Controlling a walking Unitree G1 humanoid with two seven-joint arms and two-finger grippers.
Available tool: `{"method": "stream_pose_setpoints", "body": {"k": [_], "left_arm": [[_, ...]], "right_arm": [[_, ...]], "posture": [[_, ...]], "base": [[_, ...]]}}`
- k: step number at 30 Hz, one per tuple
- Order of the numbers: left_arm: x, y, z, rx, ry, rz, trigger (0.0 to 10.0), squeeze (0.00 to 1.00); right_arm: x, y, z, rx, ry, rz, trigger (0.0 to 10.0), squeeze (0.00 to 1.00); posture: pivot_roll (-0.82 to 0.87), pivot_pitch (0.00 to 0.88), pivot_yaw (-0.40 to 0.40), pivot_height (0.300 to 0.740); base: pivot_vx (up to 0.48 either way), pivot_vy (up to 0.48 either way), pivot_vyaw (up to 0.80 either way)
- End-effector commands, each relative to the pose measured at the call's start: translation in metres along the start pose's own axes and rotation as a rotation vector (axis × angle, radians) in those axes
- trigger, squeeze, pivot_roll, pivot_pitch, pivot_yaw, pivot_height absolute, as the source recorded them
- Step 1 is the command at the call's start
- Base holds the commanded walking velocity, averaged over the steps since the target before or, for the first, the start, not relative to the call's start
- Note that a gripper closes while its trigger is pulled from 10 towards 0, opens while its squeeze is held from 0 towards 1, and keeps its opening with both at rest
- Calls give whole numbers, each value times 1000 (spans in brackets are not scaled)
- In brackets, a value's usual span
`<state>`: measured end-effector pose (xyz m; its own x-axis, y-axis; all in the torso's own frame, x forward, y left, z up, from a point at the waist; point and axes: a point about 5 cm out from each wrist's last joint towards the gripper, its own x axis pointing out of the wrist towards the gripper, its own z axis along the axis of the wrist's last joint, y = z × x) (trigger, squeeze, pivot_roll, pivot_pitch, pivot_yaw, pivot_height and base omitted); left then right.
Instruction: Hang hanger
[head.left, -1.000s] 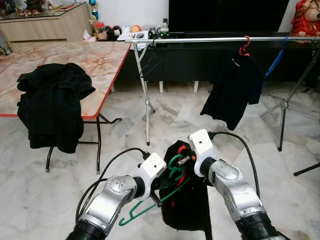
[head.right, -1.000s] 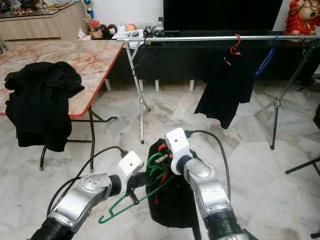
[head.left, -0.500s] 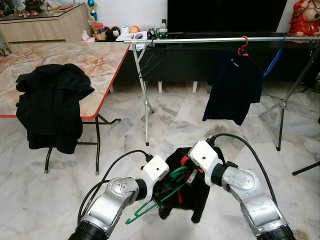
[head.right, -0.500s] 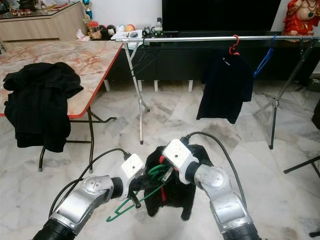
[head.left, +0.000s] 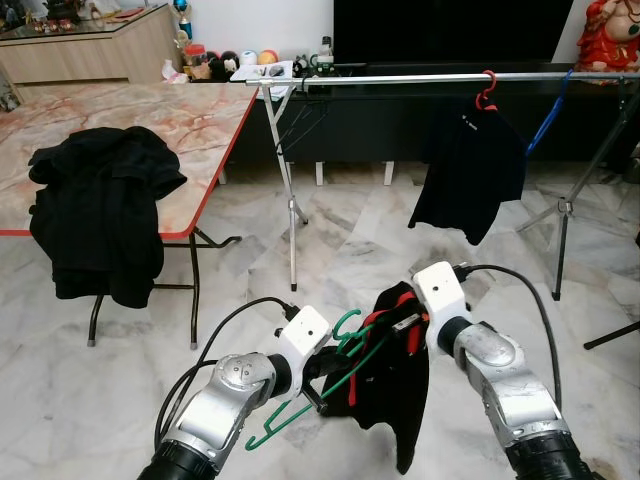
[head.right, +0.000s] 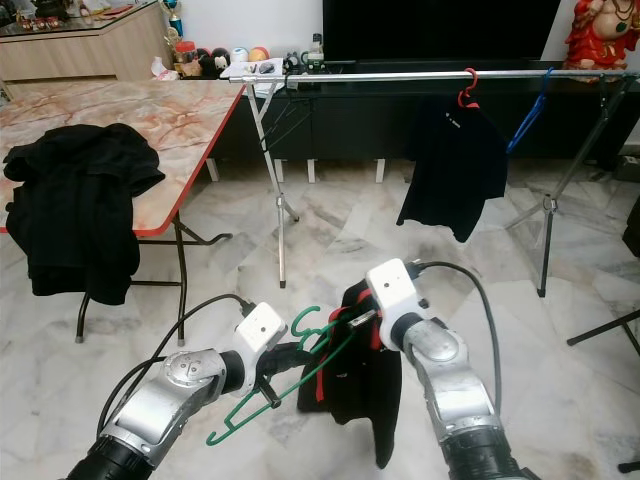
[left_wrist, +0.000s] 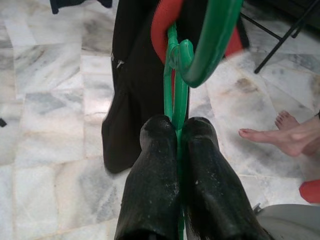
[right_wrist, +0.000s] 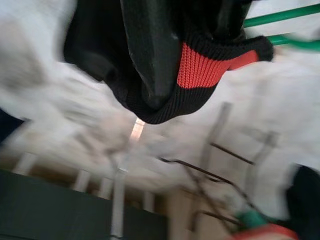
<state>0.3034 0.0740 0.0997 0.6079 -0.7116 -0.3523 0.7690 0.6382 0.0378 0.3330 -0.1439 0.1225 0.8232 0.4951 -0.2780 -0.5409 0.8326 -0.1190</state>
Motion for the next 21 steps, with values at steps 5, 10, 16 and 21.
{"method": "stream_pose_setpoints", "body": {"k": [5,10,16,21], "left_arm": [[-1,6,2,-2,-13,19,10000,0],[0,2,2,-5,-15,-1,10000,0],[0,2,0,-9,-15,-4,10000,0],[0,1,0,-10,-15,-12,10000,0]], "right_arm": [[-8,23,21,-24,-162,197,10000,0],[-18,33,22,-121,-185,335,10000,0],[-34,43,35,-137,-266,459,10000,0],[-36,51,19,-211,-168,512,10000,0]], "posture": [[105,71,55,740],[103,70,55,740],[97,69,54,740],[96,69,55,740]], "base": [[0,0,0],[0,0,0],[0,0,0],[0,0,0]]}}
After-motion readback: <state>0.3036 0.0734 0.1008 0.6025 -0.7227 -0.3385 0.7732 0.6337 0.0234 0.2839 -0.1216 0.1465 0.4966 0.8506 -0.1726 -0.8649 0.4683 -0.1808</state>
